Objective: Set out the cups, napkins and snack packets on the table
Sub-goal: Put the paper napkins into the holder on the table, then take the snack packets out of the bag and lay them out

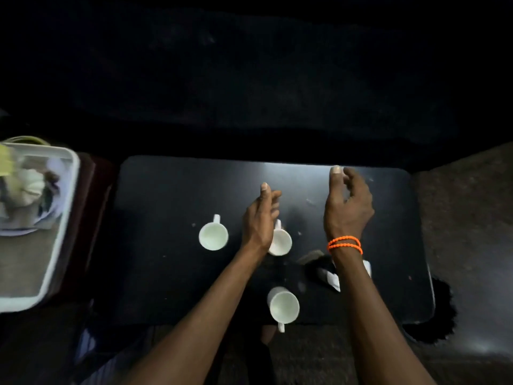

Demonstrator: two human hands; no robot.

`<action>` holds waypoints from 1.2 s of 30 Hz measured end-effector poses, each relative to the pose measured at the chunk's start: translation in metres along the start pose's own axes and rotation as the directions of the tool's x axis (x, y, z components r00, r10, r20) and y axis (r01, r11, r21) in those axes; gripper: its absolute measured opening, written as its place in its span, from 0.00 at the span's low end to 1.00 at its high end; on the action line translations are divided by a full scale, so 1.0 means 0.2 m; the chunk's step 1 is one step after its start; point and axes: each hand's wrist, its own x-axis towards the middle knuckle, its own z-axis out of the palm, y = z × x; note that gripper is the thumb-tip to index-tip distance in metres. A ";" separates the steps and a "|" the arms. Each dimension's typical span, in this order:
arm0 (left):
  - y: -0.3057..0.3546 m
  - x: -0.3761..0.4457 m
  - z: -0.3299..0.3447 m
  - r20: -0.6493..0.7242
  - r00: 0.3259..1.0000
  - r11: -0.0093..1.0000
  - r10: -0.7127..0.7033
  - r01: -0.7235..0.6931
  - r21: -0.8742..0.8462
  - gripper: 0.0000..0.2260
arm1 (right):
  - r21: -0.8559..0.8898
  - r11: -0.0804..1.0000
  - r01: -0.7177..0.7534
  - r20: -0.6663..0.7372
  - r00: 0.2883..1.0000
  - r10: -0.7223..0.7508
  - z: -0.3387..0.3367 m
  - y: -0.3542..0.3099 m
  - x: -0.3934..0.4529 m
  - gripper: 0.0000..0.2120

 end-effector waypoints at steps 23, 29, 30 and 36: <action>0.52 0.23 -2.30 -0.826 0.543 0.987 0.151 -0.131 0.094 0.24 | 0.371 0.755 0.540 0.785 0.252 -0.566 1.86 -1.20 -1.43 0.23; 0.49 0.21 -2.65 -0.942 0.322 0.992 0.097 0.044 0.117 0.21 | 0.300 0.614 0.731 0.835 0.110 -0.539 2.11 -1.31 -1.63 0.27; 0.48 0.20 -2.68 -0.943 0.317 0.992 0.096 0.052 0.118 0.22 | 0.277 0.608 0.744 0.851 0.104 -0.516 2.13 -1.30 -1.65 0.26; 0.52 0.22 -2.82 -0.903 0.371 0.958 0.215 0.099 0.268 0.21 | 0.255 0.677 0.690 0.856 0.164 -0.490 2.04 -1.11 -1.64 0.18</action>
